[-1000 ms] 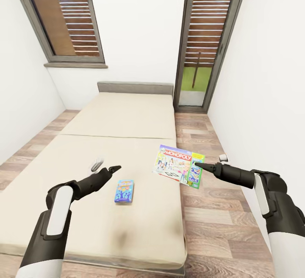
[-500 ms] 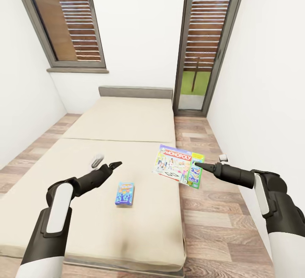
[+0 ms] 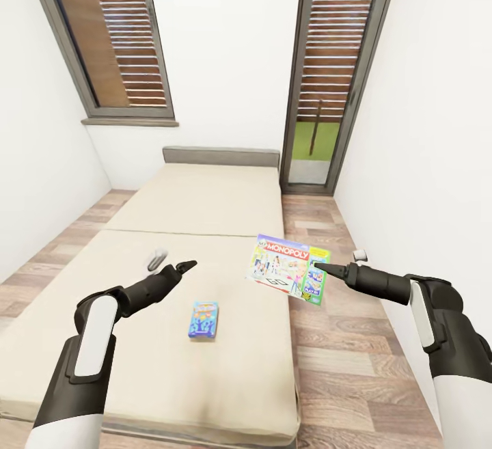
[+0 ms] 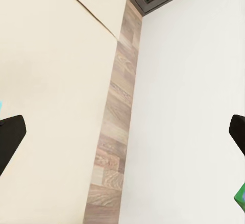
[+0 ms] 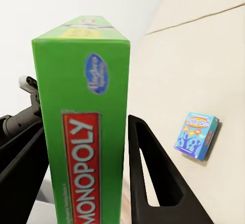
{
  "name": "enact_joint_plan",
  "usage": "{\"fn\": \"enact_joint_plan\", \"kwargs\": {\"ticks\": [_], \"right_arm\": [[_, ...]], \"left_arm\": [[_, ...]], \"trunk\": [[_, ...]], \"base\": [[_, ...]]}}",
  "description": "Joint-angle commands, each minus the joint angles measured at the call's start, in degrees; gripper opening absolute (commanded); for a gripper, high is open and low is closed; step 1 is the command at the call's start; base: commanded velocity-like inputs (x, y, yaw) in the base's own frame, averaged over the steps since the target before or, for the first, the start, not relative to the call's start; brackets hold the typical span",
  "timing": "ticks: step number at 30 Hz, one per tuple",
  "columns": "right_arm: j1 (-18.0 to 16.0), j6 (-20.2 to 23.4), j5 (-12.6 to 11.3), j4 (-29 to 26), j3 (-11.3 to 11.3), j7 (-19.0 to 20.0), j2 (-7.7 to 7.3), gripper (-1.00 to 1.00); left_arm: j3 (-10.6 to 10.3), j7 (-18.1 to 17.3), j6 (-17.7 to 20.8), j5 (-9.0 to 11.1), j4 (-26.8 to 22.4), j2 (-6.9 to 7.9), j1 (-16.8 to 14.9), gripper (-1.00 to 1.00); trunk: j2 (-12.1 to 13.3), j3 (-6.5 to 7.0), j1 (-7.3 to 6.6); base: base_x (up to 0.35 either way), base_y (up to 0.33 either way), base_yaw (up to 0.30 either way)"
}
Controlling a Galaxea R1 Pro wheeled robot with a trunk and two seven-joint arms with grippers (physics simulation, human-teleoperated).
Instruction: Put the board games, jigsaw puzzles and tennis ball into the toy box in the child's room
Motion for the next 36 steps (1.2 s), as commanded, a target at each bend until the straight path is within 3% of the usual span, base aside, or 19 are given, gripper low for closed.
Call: {"fn": "enact_joint_plan", "kwargs": {"ticks": [1,36], "right_arm": [[-0.03,0.23,0.06,0.00,-0.03,0.16,-0.01,-1.00],[0.90,0.23,0.07,-1.93,-0.01,0.16,0.17,-1.00]], "left_arm": [[0.11,0.48,0.32,0.55,-0.04,-0.06,-0.05,1.00],[0.17,1.11,0.15,0.44,0.08,-0.06,0.04,1.00]], "trunk": [[0.39,0.23,-0.23],[14.42,9.28,-7.91]], "base": [[0.000,0.000,0.067],[0.000,0.000,0.061]]}}
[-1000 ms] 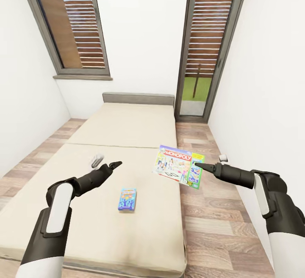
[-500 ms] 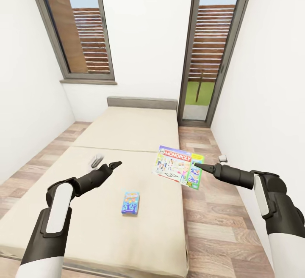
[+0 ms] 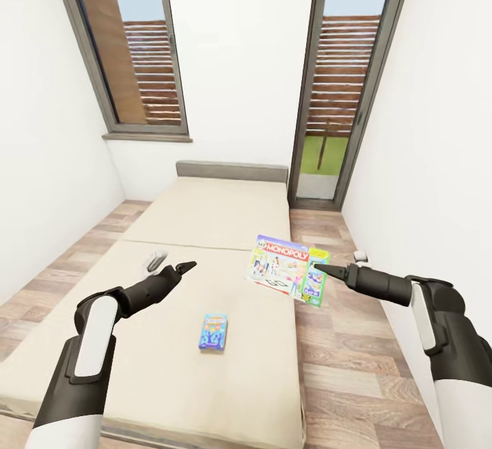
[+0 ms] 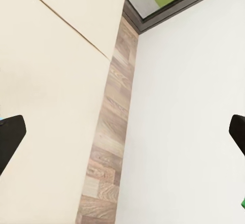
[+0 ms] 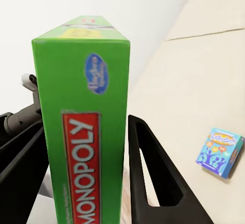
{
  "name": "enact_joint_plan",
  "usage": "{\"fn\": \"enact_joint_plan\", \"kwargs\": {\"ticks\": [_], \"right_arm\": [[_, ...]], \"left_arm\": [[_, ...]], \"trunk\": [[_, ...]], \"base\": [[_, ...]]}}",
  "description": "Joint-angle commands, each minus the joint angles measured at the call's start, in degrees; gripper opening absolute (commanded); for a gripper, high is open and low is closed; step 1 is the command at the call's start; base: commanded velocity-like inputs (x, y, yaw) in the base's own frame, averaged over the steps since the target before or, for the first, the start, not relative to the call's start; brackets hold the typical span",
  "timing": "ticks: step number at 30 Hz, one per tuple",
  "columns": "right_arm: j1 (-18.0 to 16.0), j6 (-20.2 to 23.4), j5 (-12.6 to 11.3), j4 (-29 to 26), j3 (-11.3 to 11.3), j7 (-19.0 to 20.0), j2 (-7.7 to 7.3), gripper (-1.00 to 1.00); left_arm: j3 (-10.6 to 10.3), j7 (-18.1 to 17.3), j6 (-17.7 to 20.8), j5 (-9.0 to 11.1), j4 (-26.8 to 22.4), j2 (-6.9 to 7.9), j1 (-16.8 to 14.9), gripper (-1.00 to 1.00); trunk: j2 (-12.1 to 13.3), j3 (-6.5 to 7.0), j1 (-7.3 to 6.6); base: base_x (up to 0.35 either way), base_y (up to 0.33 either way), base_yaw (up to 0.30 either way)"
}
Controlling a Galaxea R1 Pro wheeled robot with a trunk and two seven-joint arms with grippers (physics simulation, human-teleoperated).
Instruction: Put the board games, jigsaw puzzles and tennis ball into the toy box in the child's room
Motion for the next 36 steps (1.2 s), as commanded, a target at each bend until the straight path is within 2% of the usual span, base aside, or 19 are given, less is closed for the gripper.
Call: {"fn": "enact_joint_plan", "kwargs": {"ticks": [1,12,36], "right_arm": [[0.10,0.23,0.01,-0.36,-0.03,0.16,-0.01,-1.00],[0.55,0.23,0.07,-2.16,-0.15,0.16,-0.01,-1.00],[0.59,0.23,0.27,-2.22,0.00,-0.99,-0.01,-1.00]], "left_arm": [[0.11,0.54,0.32,0.57,-0.06,-0.06,-0.05,1.00],[0.12,0.77,0.26,0.47,-0.09,-0.06,-0.02,1.00],[0.16,1.13,0.23,0.15,0.15,0.03,0.04,1.00]], "trunk": [[0.38,0.15,-0.22],[4.79,2.48,-2.64],[14.41,7.69,-7.91]], "base": [[0.000,0.000,0.037],[0.000,0.000,0.158],[0.000,0.000,0.261]]}}
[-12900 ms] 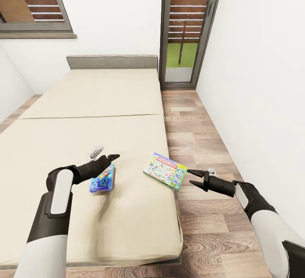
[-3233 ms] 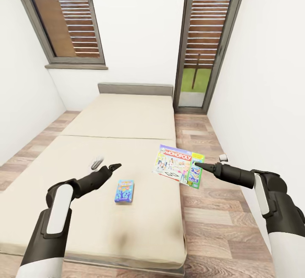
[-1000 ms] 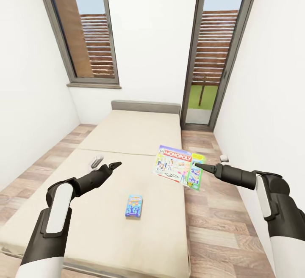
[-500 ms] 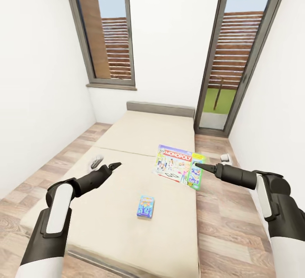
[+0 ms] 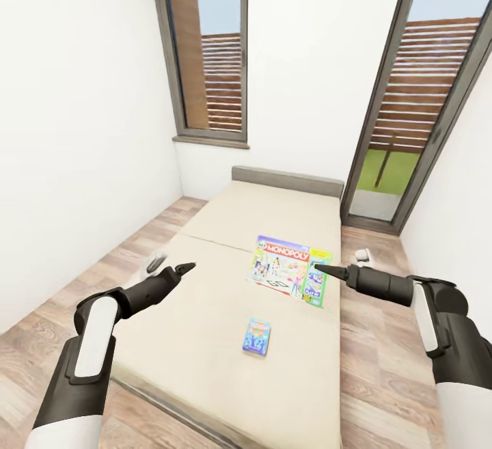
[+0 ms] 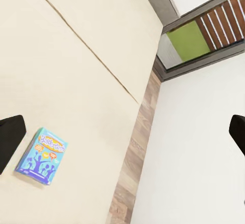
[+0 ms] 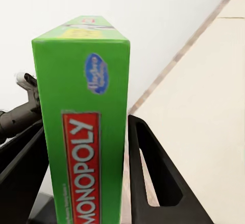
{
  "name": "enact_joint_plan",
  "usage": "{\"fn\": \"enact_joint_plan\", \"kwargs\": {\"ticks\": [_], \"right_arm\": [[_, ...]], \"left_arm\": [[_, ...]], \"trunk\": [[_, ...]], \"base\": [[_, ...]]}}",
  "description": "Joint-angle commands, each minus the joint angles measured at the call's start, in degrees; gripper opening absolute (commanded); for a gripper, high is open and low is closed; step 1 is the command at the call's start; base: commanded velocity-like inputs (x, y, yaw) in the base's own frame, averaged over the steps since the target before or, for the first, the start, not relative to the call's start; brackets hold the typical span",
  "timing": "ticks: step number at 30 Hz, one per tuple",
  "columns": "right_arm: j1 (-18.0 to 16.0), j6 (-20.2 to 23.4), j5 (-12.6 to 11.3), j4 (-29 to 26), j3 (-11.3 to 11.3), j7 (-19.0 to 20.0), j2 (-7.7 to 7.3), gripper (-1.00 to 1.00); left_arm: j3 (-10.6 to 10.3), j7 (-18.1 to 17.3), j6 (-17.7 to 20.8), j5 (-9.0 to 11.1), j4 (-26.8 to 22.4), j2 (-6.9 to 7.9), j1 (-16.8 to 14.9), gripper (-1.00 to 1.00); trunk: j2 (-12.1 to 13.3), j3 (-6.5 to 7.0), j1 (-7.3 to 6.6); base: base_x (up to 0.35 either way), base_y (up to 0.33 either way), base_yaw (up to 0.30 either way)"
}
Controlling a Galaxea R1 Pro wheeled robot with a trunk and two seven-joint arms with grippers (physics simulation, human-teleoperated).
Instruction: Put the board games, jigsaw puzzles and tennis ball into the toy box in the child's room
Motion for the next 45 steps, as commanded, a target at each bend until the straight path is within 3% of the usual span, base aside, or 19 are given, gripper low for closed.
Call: {"fn": "enact_joint_plan", "kwargs": {"ticks": [1,13,38,42,45], "right_arm": [[-0.03,0.44,-0.36,-0.01,-0.03,-0.36,-0.02,-1.00],[-0.08,0.44,-0.43,0.14,0.07,-3.49,0.05,-1.00],[-0.24,0.44,-0.42,0.34,2.04,-4.18,0.16,-1.00],[-0.25,0.44,-0.42,0.34,2.13,-4.18,0.16,-1.00],[-0.24,0.44,-0.42,0.26,2.20,-4.19,0.10,-1.00]], "left_arm": [[0.09,0.59,0.31,0.57,-0.01,-0.06,-0.07,1.00],[0.14,0.60,0.31,0.52,0.21,-0.06,-0.06,1.00],[0.40,0.27,-0.08,0.28,2.07,0.06,-0.07,1.00],[0.52,0.04,-0.07,0.43,2.26,0.08,0.34,1.00],[0.54,-0.17,-0.15,0.65,2.28,0.10,2.54,1.00]], "trunk": [[0.36,0.15,-0.22],[5.17,2.76,-2.85],[15.20,8.11,-8.34],[16.80,8.96,-9.22],[18.00,9.61,-9.88]], "base": [[0.000,0.000,0.270],[0.000,0.000,0.271],[0.000,0.000,0.274],[0.000,0.000,0.274],[0.000,0.000,0.274]]}}
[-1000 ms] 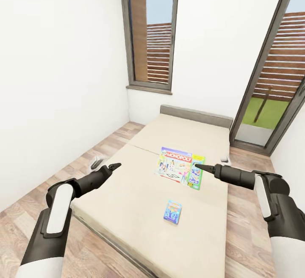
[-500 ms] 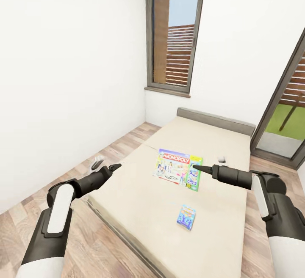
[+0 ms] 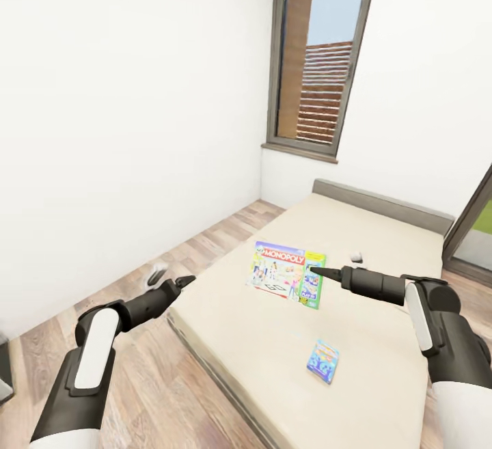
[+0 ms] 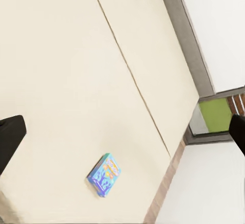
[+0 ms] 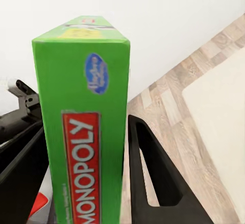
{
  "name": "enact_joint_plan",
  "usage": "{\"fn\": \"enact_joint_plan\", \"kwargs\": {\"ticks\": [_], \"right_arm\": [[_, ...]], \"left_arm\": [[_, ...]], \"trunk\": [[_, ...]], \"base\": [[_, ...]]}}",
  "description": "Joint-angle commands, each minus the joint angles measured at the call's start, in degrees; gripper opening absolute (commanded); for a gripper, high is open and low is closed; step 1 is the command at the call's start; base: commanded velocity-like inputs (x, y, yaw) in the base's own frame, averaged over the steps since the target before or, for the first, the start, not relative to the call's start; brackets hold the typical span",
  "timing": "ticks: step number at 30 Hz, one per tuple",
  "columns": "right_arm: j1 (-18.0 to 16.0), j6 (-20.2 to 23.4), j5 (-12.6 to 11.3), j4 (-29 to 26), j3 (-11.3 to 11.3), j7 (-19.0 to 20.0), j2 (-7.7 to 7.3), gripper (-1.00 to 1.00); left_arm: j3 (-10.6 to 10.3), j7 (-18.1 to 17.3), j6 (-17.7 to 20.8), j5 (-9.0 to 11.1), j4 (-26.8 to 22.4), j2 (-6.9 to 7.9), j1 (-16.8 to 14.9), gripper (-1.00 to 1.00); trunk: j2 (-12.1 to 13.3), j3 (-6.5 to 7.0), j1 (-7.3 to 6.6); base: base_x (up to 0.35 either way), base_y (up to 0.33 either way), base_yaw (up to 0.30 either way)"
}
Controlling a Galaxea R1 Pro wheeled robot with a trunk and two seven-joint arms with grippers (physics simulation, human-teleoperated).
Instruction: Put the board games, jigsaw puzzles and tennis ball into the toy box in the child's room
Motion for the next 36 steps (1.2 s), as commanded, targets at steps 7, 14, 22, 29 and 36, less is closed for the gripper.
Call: {"fn": "enact_joint_plan", "kwargs": {"ticks": [7,14,22,29,36], "right_arm": [[0.01,0.43,-0.41,-0.31,0.16,0.08,-0.01,-1.00],[0.02,0.43,-0.19,-0.37,3.20,0.08,0.02,-1.00],[0.03,0.43,-0.09,-0.38,4.44,0.08,0.04,-1.00],[0.03,0.43,-0.04,-0.39,4.76,0.08,0.04,-1.00],[0.08,0.43,-0.03,-0.37,4.89,0.08,0.04,-1.00]], "left_arm": [[0.69,-2.06,-2.18,0.53,-0.48,0.76,7.52,1.00],[1.53,-4.13,-3.97,0.30,-0.21,2.69,13.38,1.00],[1.85,-4.51,-6.65,0.20,0.78,3.08,16.42,1.00],[1.94,-4.74,-10.91,0.45,3.74,3.17,17.76,1.00],[1.77,-4.60,-12.34,0.37,5.18,3.03,18.16,1.00]], "trunk": [[2.72,1.49,-1.51],[5.13,2.97,-2.83],[5.13,3.49,-2.83],[5.13,3.95,-2.83],[5.13,4.41,-2.83]], "base": [[0.000,0.000,0.268],[0.000,0.000,0.249],[0.000,0.000,0.233],[0.000,0.000,0.227],[0.000,0.000,0.224]]}}
